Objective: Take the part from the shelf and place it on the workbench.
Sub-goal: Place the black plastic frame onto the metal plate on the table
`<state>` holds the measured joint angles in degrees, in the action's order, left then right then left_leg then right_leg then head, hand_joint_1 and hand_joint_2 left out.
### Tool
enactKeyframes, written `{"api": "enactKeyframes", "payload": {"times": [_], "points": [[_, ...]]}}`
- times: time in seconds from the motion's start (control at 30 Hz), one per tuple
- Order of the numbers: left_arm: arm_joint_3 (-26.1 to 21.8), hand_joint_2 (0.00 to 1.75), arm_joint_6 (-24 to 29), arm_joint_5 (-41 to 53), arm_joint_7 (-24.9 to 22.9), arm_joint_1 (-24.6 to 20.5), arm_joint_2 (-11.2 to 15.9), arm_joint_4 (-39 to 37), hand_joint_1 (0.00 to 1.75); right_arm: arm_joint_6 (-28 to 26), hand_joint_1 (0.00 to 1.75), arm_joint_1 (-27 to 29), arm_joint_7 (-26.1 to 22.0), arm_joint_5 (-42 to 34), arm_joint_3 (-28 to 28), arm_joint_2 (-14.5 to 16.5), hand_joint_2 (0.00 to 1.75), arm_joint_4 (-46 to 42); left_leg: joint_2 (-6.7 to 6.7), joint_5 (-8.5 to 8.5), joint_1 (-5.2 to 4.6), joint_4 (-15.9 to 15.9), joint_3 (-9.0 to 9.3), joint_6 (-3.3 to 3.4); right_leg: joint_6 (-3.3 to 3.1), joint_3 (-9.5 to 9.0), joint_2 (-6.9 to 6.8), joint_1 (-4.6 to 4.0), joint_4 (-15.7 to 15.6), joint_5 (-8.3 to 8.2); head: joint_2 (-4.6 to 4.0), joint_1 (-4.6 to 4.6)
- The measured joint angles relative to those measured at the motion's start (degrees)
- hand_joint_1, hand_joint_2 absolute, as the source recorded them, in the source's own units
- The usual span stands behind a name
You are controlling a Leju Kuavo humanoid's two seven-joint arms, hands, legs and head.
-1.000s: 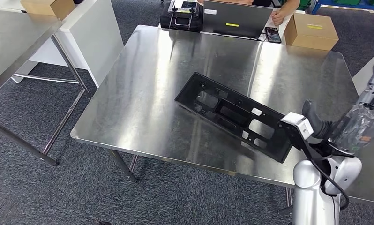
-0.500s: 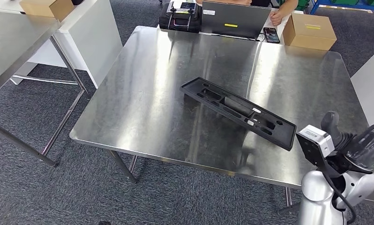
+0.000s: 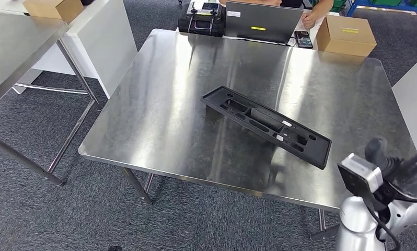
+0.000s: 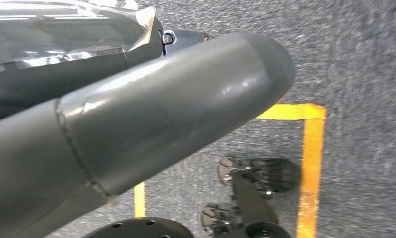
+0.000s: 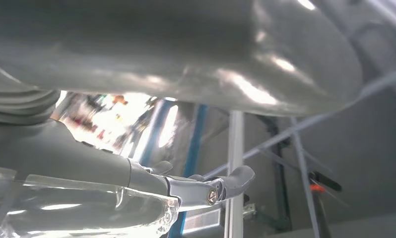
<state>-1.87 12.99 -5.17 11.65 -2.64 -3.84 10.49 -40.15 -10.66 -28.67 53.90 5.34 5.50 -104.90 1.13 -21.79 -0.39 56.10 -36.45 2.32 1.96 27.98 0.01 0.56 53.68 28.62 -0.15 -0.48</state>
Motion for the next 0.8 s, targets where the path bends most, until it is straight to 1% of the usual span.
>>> {"api": "enactKeyframes", "payload": {"times": [0.07,0.13,0.17,0.23,0.33,0.4,0.47,0.53,0.6,0.63,0.67,0.7,0.73,0.77,0.8], "points": [[-0.64,0.00,0.35,-0.67,0.77,0.00,-0.11,0.00,0.00,0.00,0.00,2.96,-4.57,-8.79,0.72,0.26,0.00,-2.49,0.01,-0.05,-0.01,0.00,0.00,0.00,0.06,-0.04,0.00,0.00,0.00,0.06,0.00,-0.01],[-1.43,0.00,1.63,-1.09,0.13,-0.01,-0.27,0.00,0.00,0.02,0.00,6.28,-7.04,-16.12,2.39,0.28,0.00,-4.83,0.01,-0.21,-0.04,0.01,0.04,-0.04,0.07,-0.07,0.01,0.02,-0.02,0.10,0.00,-0.01],[-1.80,0.00,2.73,-1.21,-0.59,-0.02,-0.37,0.00,0.00,0.09,0.00,7.86,-7.60,-18.43,3.45,0.27,0.00,-5.68,0.01,-0.32,-0.06,0.02,0.08,-0.06,0.08,-0.11,0.02,0.03,-0.03,0.14,0.00,-0.01],[-2.51,0.00,4.97,-1.72,-2.04,-0.04,-0.58,0.00,0.00,0.59,0.00,10.94,-7.66,-20.54,5.70,0.25,0.00,-6.62,0.00,-0.52,-0.12,0.04,0.24,-0.04,0.13,-0.24,0.04,0.11,-0.04,0.24,0.00,-0.01],[-4.31,0.00,7.03,-4.23,-2.60,-0.10,-1.07,0.01,0.00,3.60,0.00,14.91,-4.98,-23.20,7.72,0.40,0.00,-6.32,0.01,-0.71,-0.25,0.10,0.39,0.11,0.27,-0.42,0.04,0.29,-0.06,0.38,0.00,-0.02],[-6.05,0.00,8.19,-5.77,-2.47,-0.10,-1.62,0.02,0.00,6.76,0.00,17.11,-4.23,-27.48,7.16,0.83,0.00,-4.74,0.01,-0.87,-0.36,0.24,0.41,0.32,0.47,-0.54,0.03,0.40,-0.07,0.52,0.00,-0.01],[-7.46,0.00,8.88,-6.29,-2.43,-0.07,-2.12,0.02,0.00,9.20,0.00,18.64,-4.91,-30.40,5.91,1.49,0.00,-2.80,0.01,-1.13,-0.55,0.42,0.42,0.57,0.70,-0.63,0.03,0.53,-0.08,0.66,0.00,-0.01],[-8.39,0.00,9.13,-6.43,-2.44,-0.10,-2.49,0.02,0.00,10.87,0.00,19.49,-5.24,-31.21,4.88,2.33,0.00,-1.49,0.00,-1.36,-0.76,0.54,0.46,0.88,0.96,-0.75,0.08,0.67,-0.12,0.76,0.00,-0.02],[-9.14,0.00,9.15,-6.65,-2.49,-0.15,-2.87,0.03,0.00,12.23,0.00,19.98,-5.13,-31.25,4.03,3.15,0.00,-0.71,-0.13,-1.21,-0.58,0.23,0.83,1.34,1.14,-0.97,0.10,0.67,0.38,1.24,0.00,-0.02],[-9.47,0.00,9.14,-6.76,-2.52,-0.16,-3.03,0.04,0.00,12.83,0.00,20.14,-5.05,-31.11,3.63,3.48,0.00,-0.45,-0.22,-1.08,-0.41,0.03,1.06,1.58,1.04,-0.61,0.09,0.65,1.73,2.10,0.00,0.01],[-9.76,0.00,9.13,-6.86,-2.56,-0.19,-3.18,0.04,0.00,13.38,0.00,20.25,-5.00,-30.94,3.26,3.73,0.00,-0.22,-0.31,-1.00,-0.23,-0.17,1.26,1.76,0.82,0.40,0.09,0.63,4.25,3.54,0.00,0.04],[-9.98,0.00,9.12,-6.93,-2.59,-0.21,-3.30,0.04,0.00,13.85,0.00,20.34,-4.98,-30.81,2.90,3.91,0.00,0.05,-0.35,-1.00,-0.19,-0.20,1.32,1.85,0.53,2.18,0.08,0.69,7.98,5.40,0.00,0.08],[-10.16,0.00,9.11,-6.96,-2.60,-0.23,-3.41,0.04,0.00,14.26,0.00,20.41,-4.96,-30.72,2.57,4.08,0.00,0.36,-0.37,-1.01,-0.18,-0.19,1.30,1.90,0.34,4.39,0.08,0.68,12.29,7.25,0.00,0.10],[-10.37,0.00,9.08,-7.01,-2.61,-0.22,-3.54,0.04,0.00,14.63,0.00,20.51,-4.96,-30.71,2.25,4.23,0.00,0.71,-0.37,-1.01,-0.21,-0.18,1.26,1.90,0.37,6.33,0.08,0.69,15.96,8.52,0.00,0.09],[-10.61,0.00,9.03,-7.06,-2.60,-0.20,-3.66,0.04,0.00,14.95,0.00,20.60,-4.97,-30.71,1.96,4.36,0.00,1.05,-0.37,-1.00,-0.23,-0.16,1.22,1.88,0.62,7.41,0.08,0.70,17.98,8.88,0.00,0.09]]}}
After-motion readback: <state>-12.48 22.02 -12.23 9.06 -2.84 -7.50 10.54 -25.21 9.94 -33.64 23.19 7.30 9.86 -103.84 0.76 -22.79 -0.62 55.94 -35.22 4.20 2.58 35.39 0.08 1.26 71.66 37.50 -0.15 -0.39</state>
